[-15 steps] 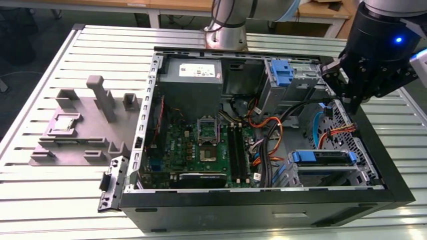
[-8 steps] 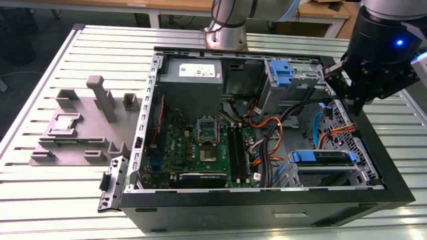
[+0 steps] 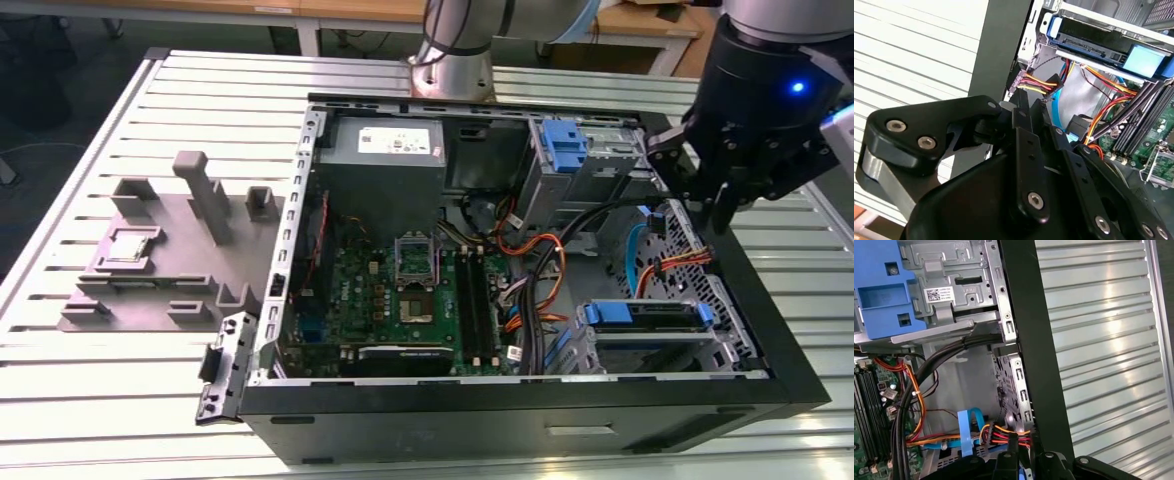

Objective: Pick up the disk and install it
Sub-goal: 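Insert the first disk wire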

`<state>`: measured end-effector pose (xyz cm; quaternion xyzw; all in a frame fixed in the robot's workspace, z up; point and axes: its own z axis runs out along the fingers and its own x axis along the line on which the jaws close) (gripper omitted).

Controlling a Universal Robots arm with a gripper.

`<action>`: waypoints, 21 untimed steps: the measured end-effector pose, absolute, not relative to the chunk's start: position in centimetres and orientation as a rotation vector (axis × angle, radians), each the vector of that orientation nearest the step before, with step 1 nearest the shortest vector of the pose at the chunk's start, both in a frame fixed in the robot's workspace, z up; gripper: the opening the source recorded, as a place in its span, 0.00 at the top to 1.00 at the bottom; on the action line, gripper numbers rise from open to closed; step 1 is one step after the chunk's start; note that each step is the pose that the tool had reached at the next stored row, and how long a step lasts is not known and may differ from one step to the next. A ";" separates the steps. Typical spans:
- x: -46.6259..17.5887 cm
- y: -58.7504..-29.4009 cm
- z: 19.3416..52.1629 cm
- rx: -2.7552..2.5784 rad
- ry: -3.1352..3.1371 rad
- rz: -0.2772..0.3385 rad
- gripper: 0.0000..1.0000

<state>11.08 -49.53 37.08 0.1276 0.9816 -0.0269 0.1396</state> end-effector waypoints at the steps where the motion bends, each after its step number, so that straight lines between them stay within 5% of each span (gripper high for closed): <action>1: 11.1 -49.5 37.0 0.377 2.833 -0.079 0.76; 21: 11.2 -49.7 35.0 0.380 2.768 -0.116 0.76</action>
